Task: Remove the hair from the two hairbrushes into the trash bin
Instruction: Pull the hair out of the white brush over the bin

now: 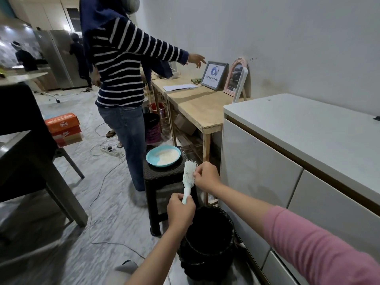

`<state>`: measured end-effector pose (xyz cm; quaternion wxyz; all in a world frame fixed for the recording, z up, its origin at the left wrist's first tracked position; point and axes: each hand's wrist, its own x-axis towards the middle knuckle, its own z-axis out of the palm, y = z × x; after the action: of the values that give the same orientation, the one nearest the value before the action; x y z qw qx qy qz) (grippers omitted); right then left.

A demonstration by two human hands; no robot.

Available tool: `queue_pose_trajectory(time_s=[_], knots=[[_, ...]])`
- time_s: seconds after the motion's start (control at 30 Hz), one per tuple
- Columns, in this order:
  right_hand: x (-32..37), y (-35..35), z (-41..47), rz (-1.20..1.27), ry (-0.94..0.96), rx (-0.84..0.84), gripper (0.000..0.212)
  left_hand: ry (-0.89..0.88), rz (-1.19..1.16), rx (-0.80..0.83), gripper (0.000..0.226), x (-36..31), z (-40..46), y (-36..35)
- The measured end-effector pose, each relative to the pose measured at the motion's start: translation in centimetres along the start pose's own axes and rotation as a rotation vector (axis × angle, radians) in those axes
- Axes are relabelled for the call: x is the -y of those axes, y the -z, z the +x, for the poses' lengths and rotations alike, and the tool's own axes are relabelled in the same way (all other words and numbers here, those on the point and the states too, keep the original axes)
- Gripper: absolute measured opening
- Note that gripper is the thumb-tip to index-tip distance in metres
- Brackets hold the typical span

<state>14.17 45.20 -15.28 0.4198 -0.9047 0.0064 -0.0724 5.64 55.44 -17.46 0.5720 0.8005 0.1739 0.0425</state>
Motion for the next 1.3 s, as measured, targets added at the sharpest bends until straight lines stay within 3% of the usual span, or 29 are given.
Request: queue_pose_trajectory(time_s=[0.4,0.7,0.9,1.3], knots=[[-0.7,0.2,0.9,0.646,-0.322,-0.059,0.007,0.13,-0.184,0.024,0.012,0.0,1.3,0.1],[-1.2,2.4,1.7,0.779,-0.435,-0.277,0.013,0.33,-0.287,-0.049,0.02,2.0,2.2,0.8],[-3.7,3.3,1.9,0.596,-0.464,-0.294,0.012,0.301,-0.278,-0.104,0.02,2.9,2.7,1.9],[-5.2,3.2,1.7,0.313,-0.51,0.002,0.025,0.245,-0.266,-0.052,0.021,2.1,2.7,1.4]])
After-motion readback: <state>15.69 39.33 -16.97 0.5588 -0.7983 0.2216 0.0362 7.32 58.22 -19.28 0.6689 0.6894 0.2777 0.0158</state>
